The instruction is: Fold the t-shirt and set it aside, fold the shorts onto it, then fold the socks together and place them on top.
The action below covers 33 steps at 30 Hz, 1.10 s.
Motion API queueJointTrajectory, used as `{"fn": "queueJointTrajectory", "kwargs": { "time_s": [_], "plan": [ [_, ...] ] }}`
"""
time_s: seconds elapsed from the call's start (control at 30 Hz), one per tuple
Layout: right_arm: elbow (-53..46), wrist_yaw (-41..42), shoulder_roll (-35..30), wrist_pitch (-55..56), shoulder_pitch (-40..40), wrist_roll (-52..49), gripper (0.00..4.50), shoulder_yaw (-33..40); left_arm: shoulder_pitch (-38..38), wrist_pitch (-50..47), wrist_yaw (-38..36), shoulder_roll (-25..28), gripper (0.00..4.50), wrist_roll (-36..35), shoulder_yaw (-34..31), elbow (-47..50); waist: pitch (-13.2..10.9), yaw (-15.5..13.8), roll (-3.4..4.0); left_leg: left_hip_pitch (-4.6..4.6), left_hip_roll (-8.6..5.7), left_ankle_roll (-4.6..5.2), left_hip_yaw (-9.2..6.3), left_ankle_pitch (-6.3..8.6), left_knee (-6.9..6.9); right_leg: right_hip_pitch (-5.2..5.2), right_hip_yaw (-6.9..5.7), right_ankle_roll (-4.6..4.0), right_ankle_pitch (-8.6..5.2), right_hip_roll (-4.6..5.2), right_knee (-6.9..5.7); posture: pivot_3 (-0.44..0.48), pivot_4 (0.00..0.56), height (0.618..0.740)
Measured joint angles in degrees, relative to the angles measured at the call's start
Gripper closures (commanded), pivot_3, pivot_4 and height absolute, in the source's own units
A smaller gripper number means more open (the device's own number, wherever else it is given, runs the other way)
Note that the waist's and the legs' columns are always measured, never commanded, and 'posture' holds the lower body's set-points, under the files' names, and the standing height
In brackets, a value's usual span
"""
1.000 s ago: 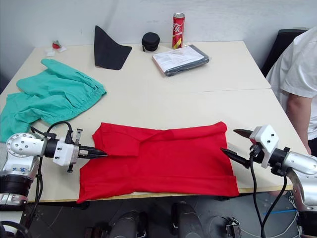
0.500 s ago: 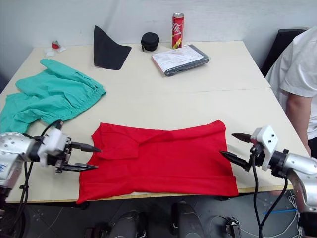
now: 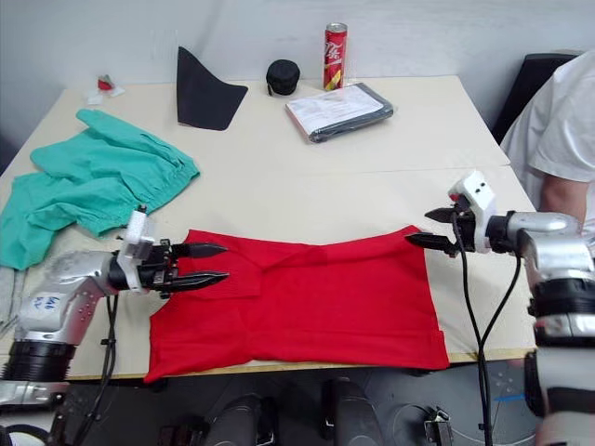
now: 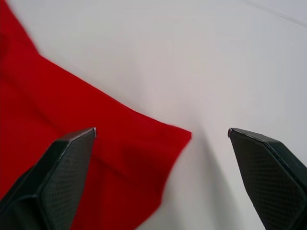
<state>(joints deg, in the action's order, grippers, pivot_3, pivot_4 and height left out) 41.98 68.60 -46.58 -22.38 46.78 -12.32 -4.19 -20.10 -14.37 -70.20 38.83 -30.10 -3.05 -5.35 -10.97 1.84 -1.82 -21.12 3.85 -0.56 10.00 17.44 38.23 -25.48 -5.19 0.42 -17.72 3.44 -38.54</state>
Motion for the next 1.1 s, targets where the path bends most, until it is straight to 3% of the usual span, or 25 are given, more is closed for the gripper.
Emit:
{"fn": "queueJointTrajectory", "kwargs": {
  "time_s": [0.23, 0.53, 0.7, 0.97, 1.1],
  "plan": [
    [12.8, 2.1, 3.5, 3.6, 7.5, 5.7, 0.0, -2.3, 0.4, 3.7, 0.7, -0.9, 1.62, 2.5, 0.2, -0.1, 0.0, 0.2, 0.0, 0.0, 0.01, -0.03, 0.01, -0.01, -0.01, -0.03, 0.0, 0.0, 0.0, 0.03, -0.01, 0.0, 0.15, 0.74],
    [19.1, 2.9, 5.4, 3.7, 11.8, 7.9, 0.0, -1.7, 0.6, 4.8, 1.3, -1.2, 1.62, 2.7, -0.3, -0.1, 0.0, 0.4, 0.01, 0.0, 0.02, -0.03, 0.0, -0.02, 0.0, -0.02, 0.0, -0.01, 0.0, 0.04, -0.05, 0.0, 0.15, 0.74],
    [20.4, 3.9, 5.4, 3.5, 12.4, 8.5, 1.56, -1.7, 0.6, 5.2, 1.2, -1.2, 1.58, 3.2, -0.3, -0.1, 0.0, 0.5, 0.01, 0.0, 0.02, -0.03, 0.0, -0.01, -0.01, -0.02, 0.0, -0.01, 0.0, 0.04, -0.04, 0.0, 0.15, 0.74],
    [20.9, 6.1, 5.4, 5.3, 12.4, 8.7, 4.47, 0.0, 0.5, 6.5, 0.7, -1.3, 1.58, 3.9, -0.3, -2.0, 0.0, 0.5, 0.01, 0.0, 0.02, -0.03, 0.0, -0.02, -0.02, -0.02, 0.0, -0.01, 0.0, 0.04, -0.03, 0.0, 0.15, 0.74],
    [19.7, 9.0, 5.0, 7.7, 11.5, 7.5, 4.47, 2.0, 0.5, 7.0, 0.6, -1.4, 1.58, 4.5, -0.3, -2.1, 0.0, 0.5, 0.01, 0.0, 0.02, -0.03, 0.0, -0.01, -0.02, -0.02, -0.01, -0.01, 0.0, 0.04, -0.03, 0.0, 0.15, 0.74]
  ]
}}
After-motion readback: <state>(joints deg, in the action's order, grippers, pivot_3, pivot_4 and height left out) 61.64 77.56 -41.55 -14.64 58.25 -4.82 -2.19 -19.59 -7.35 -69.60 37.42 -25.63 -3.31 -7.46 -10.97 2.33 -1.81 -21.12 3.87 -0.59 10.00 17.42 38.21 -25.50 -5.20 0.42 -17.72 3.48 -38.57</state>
